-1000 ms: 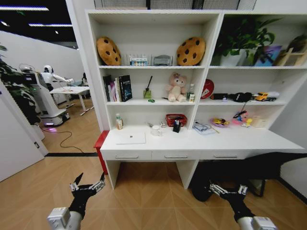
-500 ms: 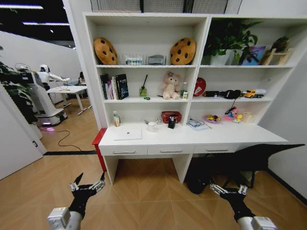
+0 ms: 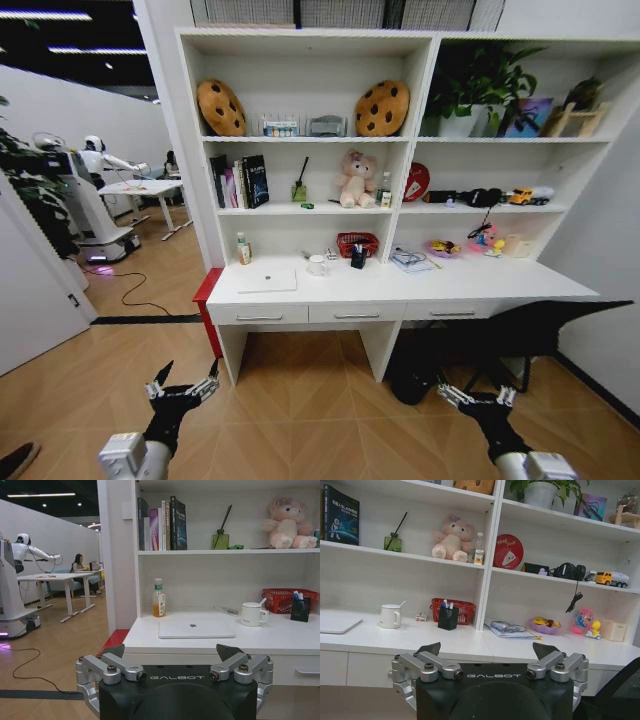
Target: Organize the objects on the table.
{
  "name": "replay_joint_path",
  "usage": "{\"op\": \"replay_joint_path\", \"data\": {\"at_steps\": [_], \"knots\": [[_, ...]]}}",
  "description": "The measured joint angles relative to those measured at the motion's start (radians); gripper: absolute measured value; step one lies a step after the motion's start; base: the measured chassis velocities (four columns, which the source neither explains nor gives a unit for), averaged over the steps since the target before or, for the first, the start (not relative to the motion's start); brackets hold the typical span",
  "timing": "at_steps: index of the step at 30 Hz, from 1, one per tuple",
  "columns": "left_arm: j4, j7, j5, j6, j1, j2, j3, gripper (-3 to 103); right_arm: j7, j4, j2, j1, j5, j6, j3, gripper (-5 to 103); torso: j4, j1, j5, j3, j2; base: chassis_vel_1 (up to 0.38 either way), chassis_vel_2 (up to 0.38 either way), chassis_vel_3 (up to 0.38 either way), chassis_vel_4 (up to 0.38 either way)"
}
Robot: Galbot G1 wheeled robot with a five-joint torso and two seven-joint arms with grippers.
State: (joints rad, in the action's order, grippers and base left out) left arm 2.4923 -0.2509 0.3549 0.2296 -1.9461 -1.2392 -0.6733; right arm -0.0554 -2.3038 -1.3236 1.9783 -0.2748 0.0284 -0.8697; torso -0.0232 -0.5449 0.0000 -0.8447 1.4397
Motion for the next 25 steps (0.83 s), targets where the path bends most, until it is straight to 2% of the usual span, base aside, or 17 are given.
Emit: {"op": "replay_joint_path", "data": {"at_steps": [25], "knots": [[0.000,0.000,0.000,0.000,0.000,0.000,0.000,100,0.000,0.000,0.000,0.000,0.000,0.000,0.000,100,0.0000,0.000,0.0000,0.000,0.000,0.000,0.000,0.000,0.000]]}}
